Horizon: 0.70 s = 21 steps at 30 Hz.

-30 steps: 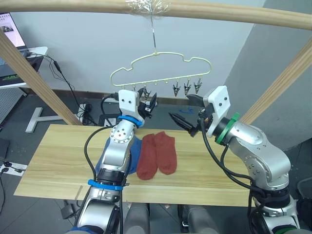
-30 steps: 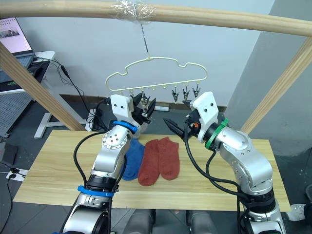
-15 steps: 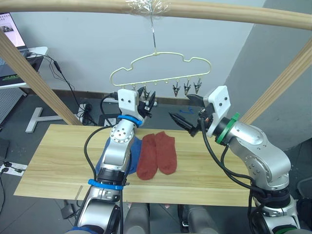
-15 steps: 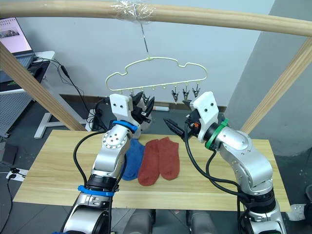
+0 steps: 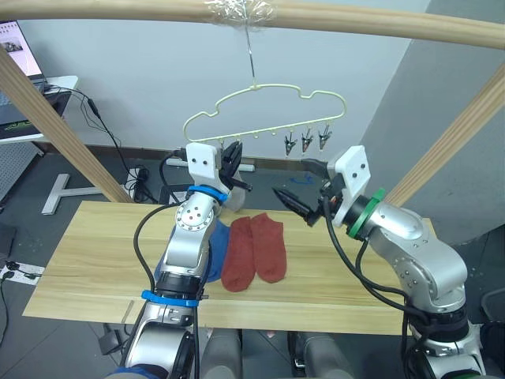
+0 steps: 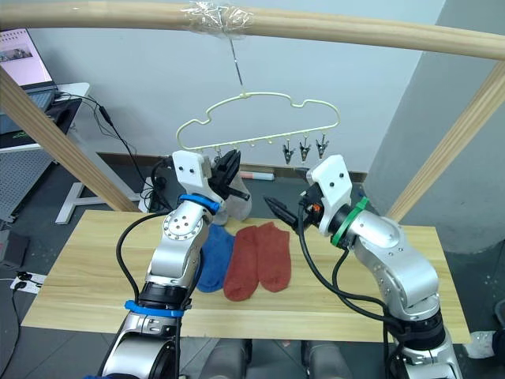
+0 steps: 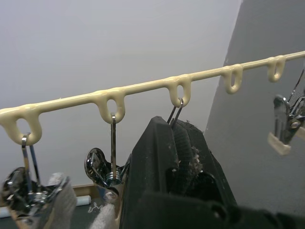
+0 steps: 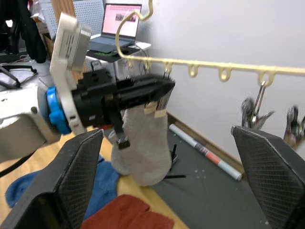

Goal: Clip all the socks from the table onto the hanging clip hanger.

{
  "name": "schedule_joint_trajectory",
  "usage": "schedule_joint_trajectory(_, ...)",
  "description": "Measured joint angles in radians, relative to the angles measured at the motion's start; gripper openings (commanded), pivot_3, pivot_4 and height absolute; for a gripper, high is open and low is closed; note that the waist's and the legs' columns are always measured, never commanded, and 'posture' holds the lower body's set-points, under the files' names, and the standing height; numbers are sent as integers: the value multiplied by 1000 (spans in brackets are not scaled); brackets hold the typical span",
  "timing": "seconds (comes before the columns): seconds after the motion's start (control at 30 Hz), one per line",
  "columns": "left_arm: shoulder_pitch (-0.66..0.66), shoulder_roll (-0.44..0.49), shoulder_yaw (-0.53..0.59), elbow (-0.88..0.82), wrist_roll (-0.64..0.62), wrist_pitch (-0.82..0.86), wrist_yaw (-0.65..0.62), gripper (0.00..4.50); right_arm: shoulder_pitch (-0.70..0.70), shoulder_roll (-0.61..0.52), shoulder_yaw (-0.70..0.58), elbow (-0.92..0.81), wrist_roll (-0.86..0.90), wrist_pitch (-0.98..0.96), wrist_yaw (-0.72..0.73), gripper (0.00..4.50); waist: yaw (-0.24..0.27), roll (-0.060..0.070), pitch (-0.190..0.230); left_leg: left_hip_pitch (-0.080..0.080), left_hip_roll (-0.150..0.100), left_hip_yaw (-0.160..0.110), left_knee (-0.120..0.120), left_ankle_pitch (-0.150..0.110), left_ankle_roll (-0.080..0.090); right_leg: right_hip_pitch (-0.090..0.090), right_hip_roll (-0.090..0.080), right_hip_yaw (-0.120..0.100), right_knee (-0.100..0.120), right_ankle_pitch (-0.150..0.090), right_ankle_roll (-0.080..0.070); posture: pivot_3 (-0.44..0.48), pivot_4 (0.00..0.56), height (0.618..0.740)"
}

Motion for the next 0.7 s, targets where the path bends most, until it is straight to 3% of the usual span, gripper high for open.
schedule_joint_trajectory(0.2, 18, 0, 45, -44, -99, 87, -49, 8, 61, -7, 213, 197, -161, -28, -46, 4500, -3, -1, -7, 4, 0, 0, 0, 0, 0, 3, 0, 0, 0, 0, 0, 178, 178, 740)
schedule_joint_trajectory(0.37, 30, 38, 82, -87, -161, 172, -84, 8, 5, 129, 340, 598, -297, -209, -77, 4500, -17, -2, -7, 6, 1, 1, 0, 1, 1, 4, 1, 1, 0, -1, 1, 196, 181, 740)
schedule_joint_trajectory(0.43, 43, 51, 80, -108, -160, 181, -87, 8, -71, 186, 345, 815, -337, -282, -99, 4500, -17, -2, -8, 7, 2, 0, 0, 2, 0, 5, 2, 0, 0, 0, 1, 205, 185, 740)
schedule_joint_trajectory(0.7, 92, 55, 60, -185, -151, 208, -81, 8, -262, 276, 285, 1330, -417, -516, -147, 4500, -7, -3, -8, 7, 2, 0, -1, 2, 0, 5, 1, 1, 0, 2, -2, 245, 190, 740)
